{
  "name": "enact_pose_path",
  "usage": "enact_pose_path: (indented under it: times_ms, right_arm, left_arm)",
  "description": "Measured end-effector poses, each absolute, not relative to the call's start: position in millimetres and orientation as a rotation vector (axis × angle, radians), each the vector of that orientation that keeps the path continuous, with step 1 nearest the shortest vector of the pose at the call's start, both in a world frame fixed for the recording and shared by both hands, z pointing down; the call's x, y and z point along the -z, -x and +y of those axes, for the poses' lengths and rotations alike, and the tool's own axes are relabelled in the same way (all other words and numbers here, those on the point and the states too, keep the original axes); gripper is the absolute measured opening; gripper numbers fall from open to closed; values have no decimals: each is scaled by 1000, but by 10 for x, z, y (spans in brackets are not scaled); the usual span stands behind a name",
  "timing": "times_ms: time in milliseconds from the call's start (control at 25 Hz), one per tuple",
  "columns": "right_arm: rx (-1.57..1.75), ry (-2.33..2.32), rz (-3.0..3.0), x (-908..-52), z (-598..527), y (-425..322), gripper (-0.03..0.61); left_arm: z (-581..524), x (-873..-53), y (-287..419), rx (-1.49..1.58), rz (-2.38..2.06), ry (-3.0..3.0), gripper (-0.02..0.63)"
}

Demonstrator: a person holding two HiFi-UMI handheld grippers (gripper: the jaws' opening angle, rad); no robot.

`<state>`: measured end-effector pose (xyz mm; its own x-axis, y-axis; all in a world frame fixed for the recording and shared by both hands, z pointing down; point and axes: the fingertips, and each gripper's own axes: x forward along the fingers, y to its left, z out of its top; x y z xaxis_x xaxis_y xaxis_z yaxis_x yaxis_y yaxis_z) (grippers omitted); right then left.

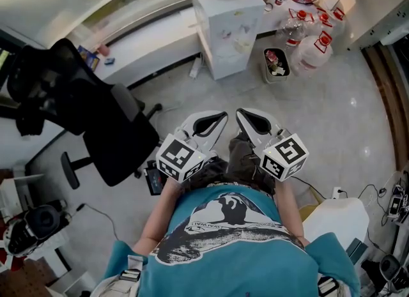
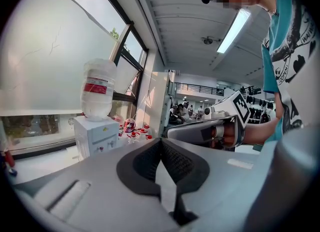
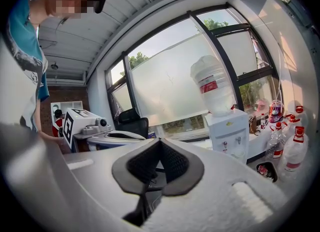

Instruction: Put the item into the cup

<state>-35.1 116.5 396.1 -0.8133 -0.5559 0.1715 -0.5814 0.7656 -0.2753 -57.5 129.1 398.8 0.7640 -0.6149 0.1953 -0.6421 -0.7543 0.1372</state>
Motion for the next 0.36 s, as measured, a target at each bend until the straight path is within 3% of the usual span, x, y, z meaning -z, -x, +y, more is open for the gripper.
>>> enact_pose_path:
  times_ms: [360]
  right_arm:
    - [-472,-916,-2881,-3957,1261,381,0]
  left_arm:
    - [1382,-4024,571,-220,-981,-2770,-2]
